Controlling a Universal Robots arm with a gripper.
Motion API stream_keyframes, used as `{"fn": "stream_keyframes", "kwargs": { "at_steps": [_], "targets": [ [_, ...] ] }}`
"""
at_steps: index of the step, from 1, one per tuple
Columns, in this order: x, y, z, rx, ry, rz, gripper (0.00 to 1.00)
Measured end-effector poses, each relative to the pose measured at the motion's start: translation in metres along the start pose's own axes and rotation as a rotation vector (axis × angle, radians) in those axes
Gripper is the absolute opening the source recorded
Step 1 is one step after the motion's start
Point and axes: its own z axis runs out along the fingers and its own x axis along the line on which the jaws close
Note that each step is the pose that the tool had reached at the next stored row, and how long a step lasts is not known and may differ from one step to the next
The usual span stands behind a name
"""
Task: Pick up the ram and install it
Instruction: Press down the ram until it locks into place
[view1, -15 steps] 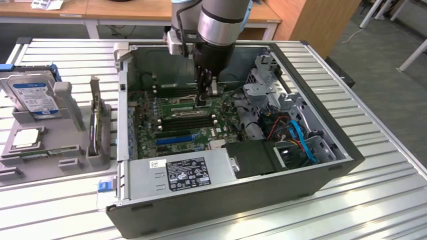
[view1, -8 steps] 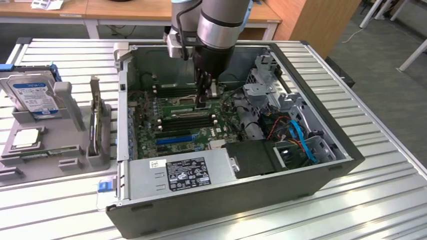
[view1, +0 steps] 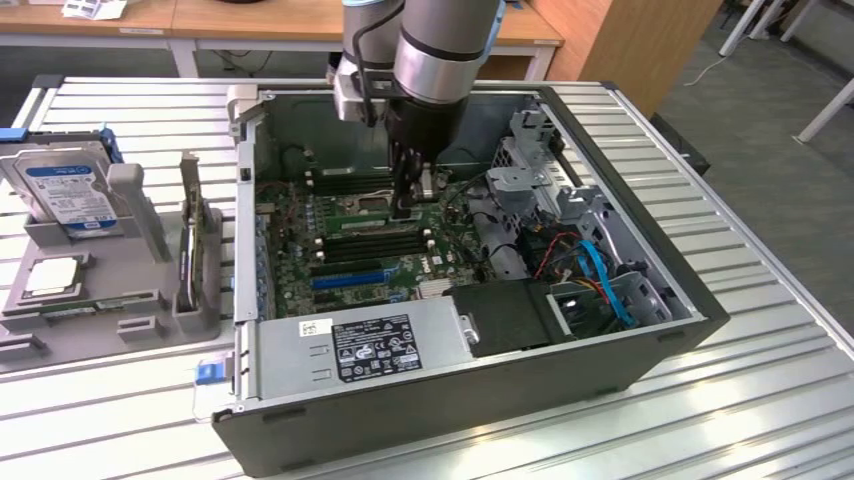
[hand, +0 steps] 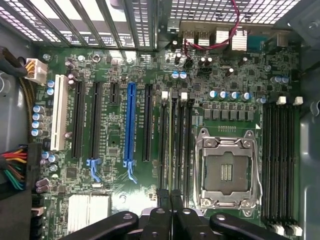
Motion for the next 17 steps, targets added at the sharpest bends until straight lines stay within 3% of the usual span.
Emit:
{"fn": "stream_keyframes", "kwargs": {
  "at_steps": [7, 17],
  "targets": [
    [0.0001, -0.0005, 0.0078, 0.0, 0.0, 0.0, 0.12],
    [0.003, -0.0004, 0.008, 0.0, -0.0001, 0.0, 0.12]
  ]
}}
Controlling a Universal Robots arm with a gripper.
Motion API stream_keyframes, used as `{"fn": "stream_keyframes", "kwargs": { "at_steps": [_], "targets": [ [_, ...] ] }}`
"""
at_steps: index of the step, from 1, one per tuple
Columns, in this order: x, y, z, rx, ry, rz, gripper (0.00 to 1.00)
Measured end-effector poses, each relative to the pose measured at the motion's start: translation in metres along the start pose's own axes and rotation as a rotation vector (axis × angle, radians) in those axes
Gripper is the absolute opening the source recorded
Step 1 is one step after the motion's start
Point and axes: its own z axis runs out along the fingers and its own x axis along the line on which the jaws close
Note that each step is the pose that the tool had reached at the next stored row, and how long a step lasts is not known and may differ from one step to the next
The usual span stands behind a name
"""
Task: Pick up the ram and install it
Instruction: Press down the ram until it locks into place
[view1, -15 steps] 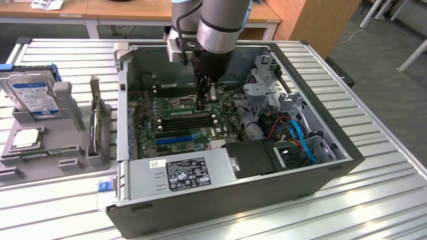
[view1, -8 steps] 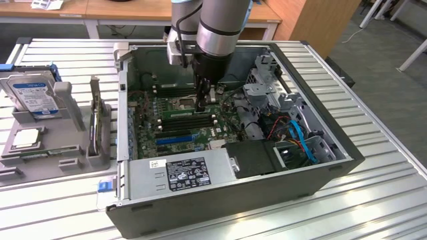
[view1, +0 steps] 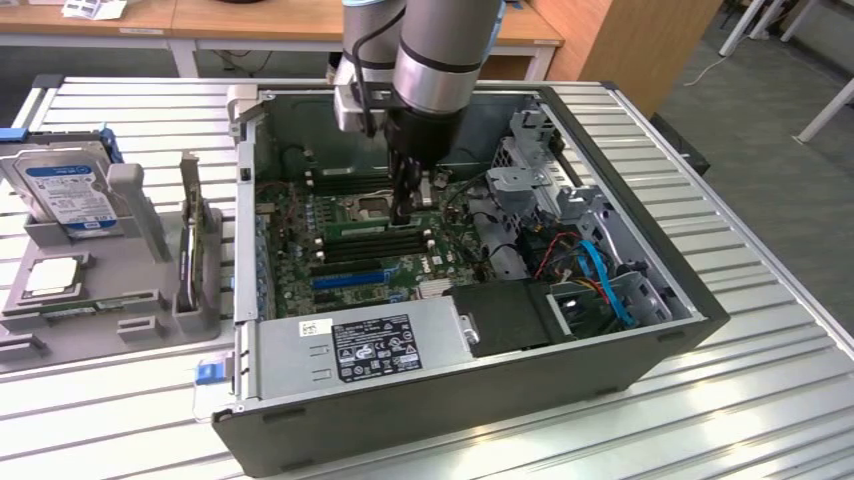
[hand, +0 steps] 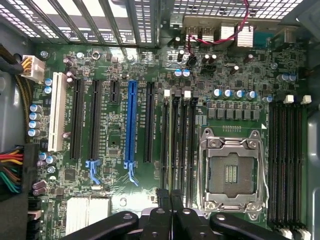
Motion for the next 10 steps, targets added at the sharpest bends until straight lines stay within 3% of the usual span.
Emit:
{"fn": "stream_keyframes", "kwargs": {
  "at_steps": [10],
  "targets": [
    [0.0005, -0.0003, 0.0044, -0.0001, 0.0, 0.0, 0.12]
  ]
}}
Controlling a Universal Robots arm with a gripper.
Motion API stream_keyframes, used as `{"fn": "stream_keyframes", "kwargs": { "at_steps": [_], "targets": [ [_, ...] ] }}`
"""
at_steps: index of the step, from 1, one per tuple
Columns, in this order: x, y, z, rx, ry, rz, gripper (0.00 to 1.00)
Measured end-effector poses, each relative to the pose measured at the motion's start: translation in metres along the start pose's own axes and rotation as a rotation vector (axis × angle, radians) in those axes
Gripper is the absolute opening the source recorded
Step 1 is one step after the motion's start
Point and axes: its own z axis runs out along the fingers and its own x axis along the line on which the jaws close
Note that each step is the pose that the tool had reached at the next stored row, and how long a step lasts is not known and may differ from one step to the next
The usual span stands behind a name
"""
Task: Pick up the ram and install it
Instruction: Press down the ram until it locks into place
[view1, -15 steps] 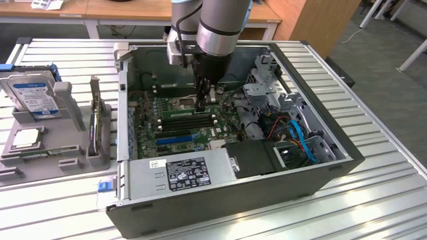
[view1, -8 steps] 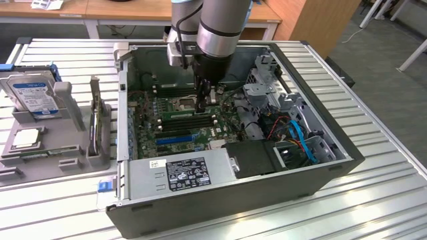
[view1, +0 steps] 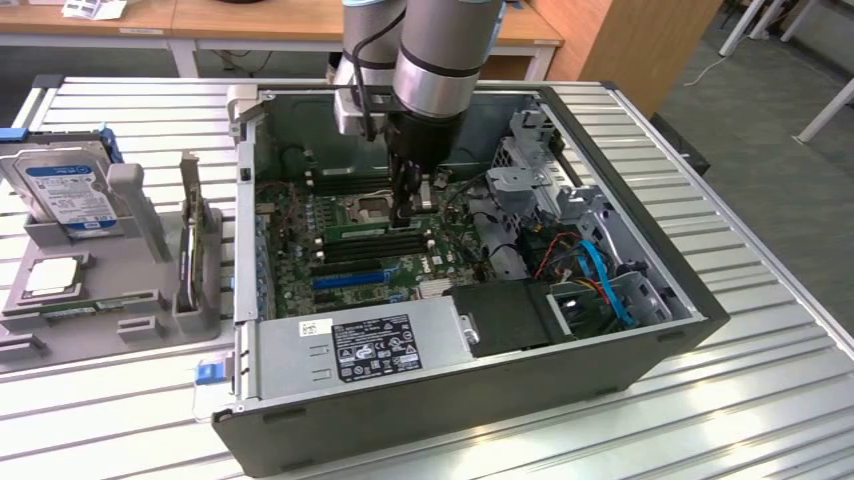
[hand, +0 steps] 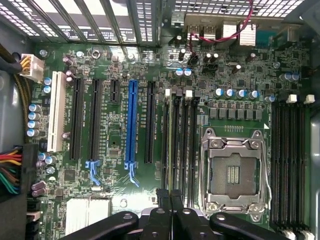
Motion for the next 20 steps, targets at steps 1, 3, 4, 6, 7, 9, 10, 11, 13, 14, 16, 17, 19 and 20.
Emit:
{"fn": "stream_keyframes", "kwargs": {
  "at_steps": [1, 3, 4, 6, 7, 9, 10, 11, 13, 14, 16, 17, 19, 20],
  "targets": [
    [0.0, -0.0001, 0.001, 0.0, 0.0001, 0.0, 0.12],
    [0.0001, -0.0002, 0.003, 0.0, 0.0, 0.0, 0.12],
    [0.0001, -0.0002, 0.0034, 0.0, 0.0001, 0.0, 0.12],
    [0.0001, -0.0002, 0.0034, -0.0001, 0.0005, 0.002, 0.12],
    [0.0001, -0.0002, 0.0035, 0.0, 0.0004, 0.004, 0.12],
    [0.0001, -0.0002, 0.0036, 0.0001, 0.0, 0.01, 0.12],
    [0.0001, -0.0002, 0.0037, 0.0002, -0.0001, 0.011, 0.12],
    [0.0, -0.0002, 0.0037, 0.0002, -0.0002, 0.011, 0.12],
    [0.0001, -0.0002, 0.0037, 0.0002, -0.0003, 0.011, 0.12],
    [0.0001, -0.0002, 0.0038, 0.0002, -0.0003, 0.011, 0.12],
    [0.0001, -0.0003, 0.0041, 0.0002, -0.0003, 0.011, 0.12],
    [0.0001, -0.0003, 0.0042, 0.0002, -0.0002, 0.011, 0.12],
    [0.0001, -0.0003, 0.0045, 0.0002, -0.0003, 0.011, 0.12],
    [0.0001, -0.0004, 0.0046, 0.0002, -0.0002, 0.011, 0.12]
  ]
}}
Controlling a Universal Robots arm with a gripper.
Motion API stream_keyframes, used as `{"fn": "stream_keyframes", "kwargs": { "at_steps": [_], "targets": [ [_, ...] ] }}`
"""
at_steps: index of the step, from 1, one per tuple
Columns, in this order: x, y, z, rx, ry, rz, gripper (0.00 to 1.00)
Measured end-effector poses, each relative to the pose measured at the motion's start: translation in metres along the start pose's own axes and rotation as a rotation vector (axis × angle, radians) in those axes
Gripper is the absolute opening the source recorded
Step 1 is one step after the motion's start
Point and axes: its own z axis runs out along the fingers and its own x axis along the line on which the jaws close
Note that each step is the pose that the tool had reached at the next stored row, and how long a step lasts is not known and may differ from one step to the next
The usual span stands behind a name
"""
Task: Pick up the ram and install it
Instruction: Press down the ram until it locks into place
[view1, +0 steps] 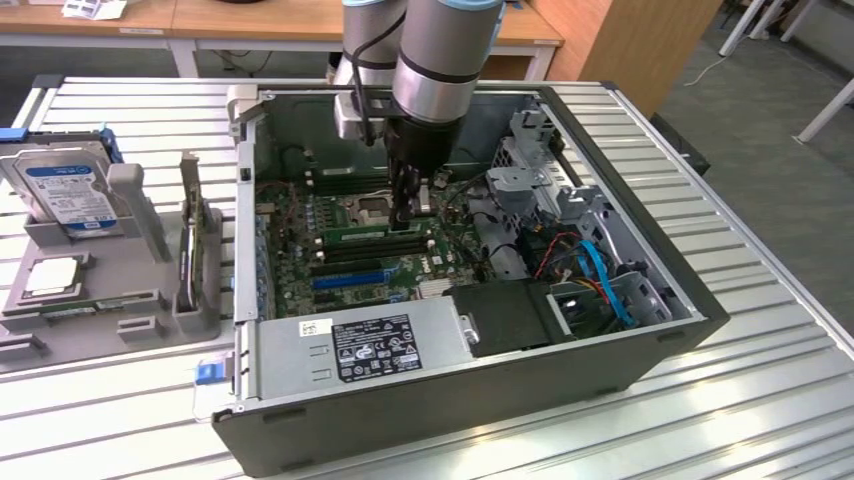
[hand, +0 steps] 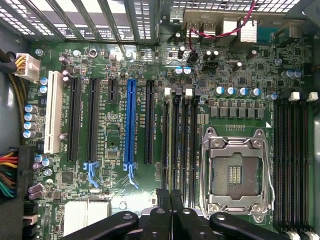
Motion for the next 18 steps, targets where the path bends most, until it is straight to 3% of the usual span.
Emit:
{"fn": "stream_keyframes", "kwargs": {
  "at_steps": [17, 18],
  "targets": [
    [0.0, -0.0012, 0.0043, 0.001, -0.0001, 0.0, 0.12],
    [0.002, -0.0023, 0.0213, 0.0082, -0.0052, -0.019, 0.12]
  ]
}}
